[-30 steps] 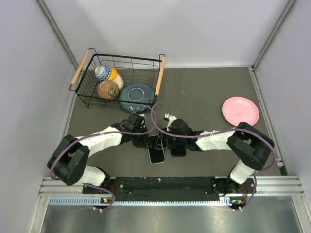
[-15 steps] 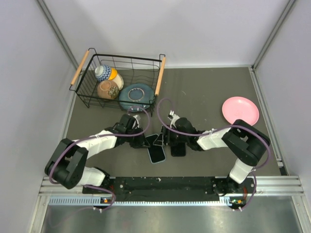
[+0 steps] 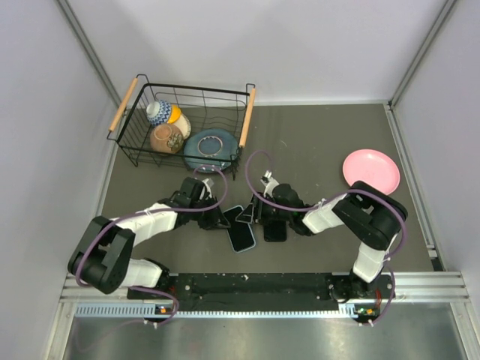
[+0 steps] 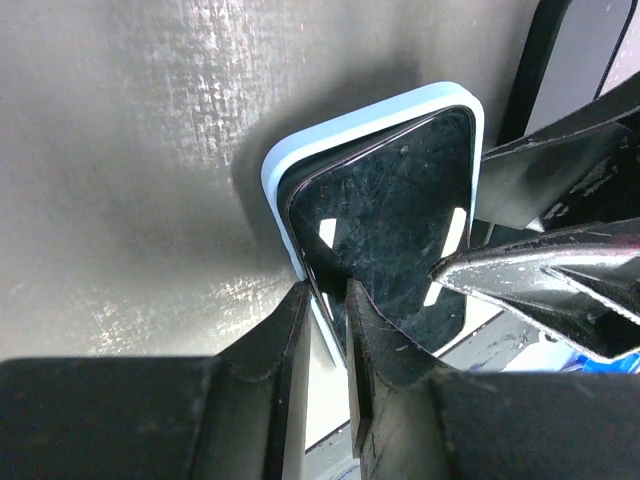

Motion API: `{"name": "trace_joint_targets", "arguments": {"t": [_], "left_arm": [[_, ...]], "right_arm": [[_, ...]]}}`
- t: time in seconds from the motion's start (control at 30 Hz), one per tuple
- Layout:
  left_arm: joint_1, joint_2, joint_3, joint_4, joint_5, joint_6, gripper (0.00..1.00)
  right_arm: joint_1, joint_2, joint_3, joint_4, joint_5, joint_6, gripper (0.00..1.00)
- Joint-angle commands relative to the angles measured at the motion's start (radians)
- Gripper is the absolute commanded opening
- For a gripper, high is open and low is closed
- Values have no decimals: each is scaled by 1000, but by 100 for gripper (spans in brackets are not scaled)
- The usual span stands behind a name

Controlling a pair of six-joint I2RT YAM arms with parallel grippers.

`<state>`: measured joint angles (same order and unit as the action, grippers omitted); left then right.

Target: Put the phone into the phone case

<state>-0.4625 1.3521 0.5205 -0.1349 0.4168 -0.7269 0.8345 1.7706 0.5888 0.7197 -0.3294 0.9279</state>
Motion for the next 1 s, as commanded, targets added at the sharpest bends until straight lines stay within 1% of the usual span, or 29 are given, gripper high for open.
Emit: {"name": "trace_joint_targets", "arguments": {"t": [0.0, 0.03, 0.07, 0.13, 0.17, 0.2, 0.23, 0.3, 0.33, 0.37, 0.4, 0.43, 0.47, 0.5, 0.53, 0.6, 0.63, 0.67, 0.7, 0.73, 0.77, 0.8, 0.87, 0.97], "left_arm": [[-22, 22, -17, -57, -56, 55, 22], [-22, 22, -19, -55, -62, 55, 22], [-22, 22, -19, -55, -65, 57, 22], [-19, 25, -22, -54, -69, 60, 22], [-19, 24, -23, -54, -58, 61, 23], [-18, 16, -25, -52, -52, 66, 24], [-15, -14, -27, -43, -40, 69, 25], [8, -69, -36, -38, 14, 78, 35], [19, -140, -34, -46, 22, 83, 38], [39, -178, -16, -80, 23, 90, 44], [48, -215, -5, -104, 30, 115, 47], [57, -287, 6, -121, 37, 125, 50], [79, -319, 25, -146, 51, 135, 53], [90, -353, 32, -149, 89, 151, 55], [99, -410, 35, -147, 121, 156, 56], [127, -459, 29, -120, 205, 144, 58], [134, -502, 26, -109, 226, 133, 58], [140, -522, 10, -94, 244, 121, 59], [140, -544, 1, -50, 266, 98, 59], [140, -582, -7, -33, 293, 87, 59], [140, -600, -19, -17, 306, 80, 60], [140, -631, -25, 19, 315, 72, 60], [140, -656, -45, 61, 346, 54, 60], [142, -680, -62, 106, 350, 31, 60]], "right_arm": [[31, -5, 13, 202, -142, 38, 38], [28, -5, 11, 205, -140, 35, 33], [28, -3, 8, 204, -137, 32, 24], [23, 0, 0, 204, -134, 29, 15], [15, 1, -3, 205, -134, 26, 5], [8, 4, -7, 219, -149, 28, 1], [0, 4, -12, 228, -163, 29, 0], [-40, -3, -35, 263, -218, 41, 0], [-58, -22, -46, 308, -239, 52, 0], [-77, -33, -56, 322, -262, 55, 0], [-106, -46, -70, 331, -307, 60, 0], [-123, -63, -76, 333, -328, 63, 0], [-135, -92, -83, 336, -348, 61, 0], [-161, -109, -96, 343, -393, 63, 0], [-172, -123, -102, 363, -416, 69, 0], [-190, -158, -128, 417, -483, 94, 0], [-208, -164, -142, 458, -506, 141, 0], [-216, -169, -153, 569, -523, 173, 0], [-225, -168, -176, 627, -555, 246, 0], [-238, -163, -184, 694, -569, 285, 0], [-242, -158, -198, 793, -576, 322, 0], [-244, -148, -199, 837, -585, 378, 0], [-244, -139, -196, 889, -596, 414, 0], [-242, -154, -193, 891, -606, 417, 0]]}}
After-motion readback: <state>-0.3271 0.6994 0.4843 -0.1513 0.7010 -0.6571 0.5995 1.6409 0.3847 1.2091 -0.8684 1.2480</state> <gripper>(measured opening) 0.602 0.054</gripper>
